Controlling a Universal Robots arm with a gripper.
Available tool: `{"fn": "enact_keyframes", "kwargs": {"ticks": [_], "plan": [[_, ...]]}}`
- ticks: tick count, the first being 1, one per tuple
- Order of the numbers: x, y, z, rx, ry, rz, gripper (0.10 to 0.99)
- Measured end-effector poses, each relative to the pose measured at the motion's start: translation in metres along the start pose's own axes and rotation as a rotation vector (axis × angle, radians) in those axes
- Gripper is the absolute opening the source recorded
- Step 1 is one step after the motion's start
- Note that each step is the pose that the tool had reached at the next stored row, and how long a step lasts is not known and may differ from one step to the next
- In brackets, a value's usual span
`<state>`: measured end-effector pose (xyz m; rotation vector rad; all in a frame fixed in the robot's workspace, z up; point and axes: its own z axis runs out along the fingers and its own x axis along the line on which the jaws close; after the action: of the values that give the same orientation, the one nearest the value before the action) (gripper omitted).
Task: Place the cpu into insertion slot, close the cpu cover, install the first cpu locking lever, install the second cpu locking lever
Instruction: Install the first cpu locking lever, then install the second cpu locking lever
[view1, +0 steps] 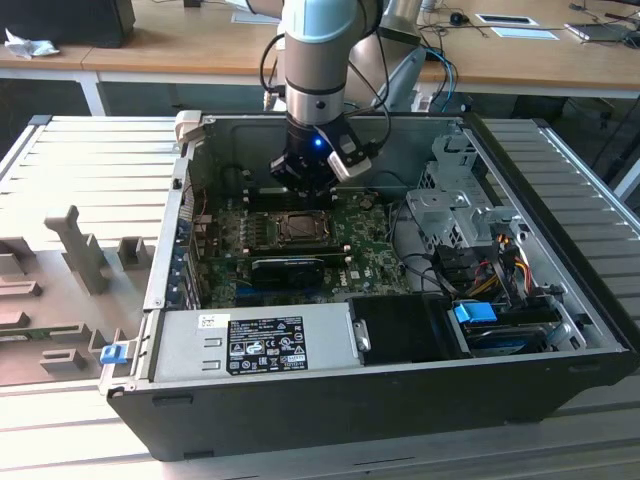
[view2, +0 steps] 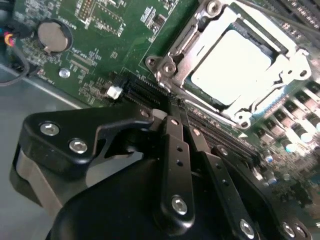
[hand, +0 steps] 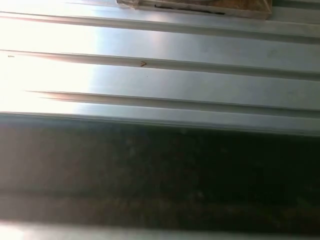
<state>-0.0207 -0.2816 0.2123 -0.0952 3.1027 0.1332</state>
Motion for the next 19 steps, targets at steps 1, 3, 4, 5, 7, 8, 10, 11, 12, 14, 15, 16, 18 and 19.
{"fn": "enact_keyframes", "kwargs": {"ticks": [1, 3, 4, 5, 7, 8, 10, 11, 12, 14, 15, 16, 18, 19], "plan": [[-0.0001, 0.0003, -0.0031, 0.0, 0.0, 0.0, 0.106], [-0.0002, 0.0003, -0.0057, 0.001, 0.0001, 0.0, 0.106], [-0.0002, -0.0002, -0.0057, 0.001, 0.0, 0.0, 0.106], [-0.0001, -0.0011, -0.0059, 0.001, 0.0001, 0.0, 0.106], [0.0, -0.0033, -0.0061, 0.001, 0.0002, 0.0, 0.106], [0.0, -0.0037, -0.0061, 0.001, 0.0001, 0.0, 0.106], [0.0001, -0.0045, -0.0061, 0.001, 0.0001, 0.0, 0.106], [0.0001, -0.005, -0.0062, 0.001, 0.0001, 0.0, 0.106], [0.0002, -0.0053, -0.0062, 0.001, 0.0001, 0.0, 0.106], [0.0002, -0.0058, -0.0062, 0.001, 0.0001, 0.0, 0.106], [0.0002, -0.006, -0.0063, 0.001, 0.0001, 0.0, 0.106], [0.0002, -0.0063, -0.0063, 0.001, 0.0002, 0.0, 0.106], [0.0002, -0.0068, -0.0064, 0.001, 0.0002, 0.0, 0.106], [0.0003, -0.0074, -0.0065, 0.001, 0.0002, 0.0, 0.106]]}}
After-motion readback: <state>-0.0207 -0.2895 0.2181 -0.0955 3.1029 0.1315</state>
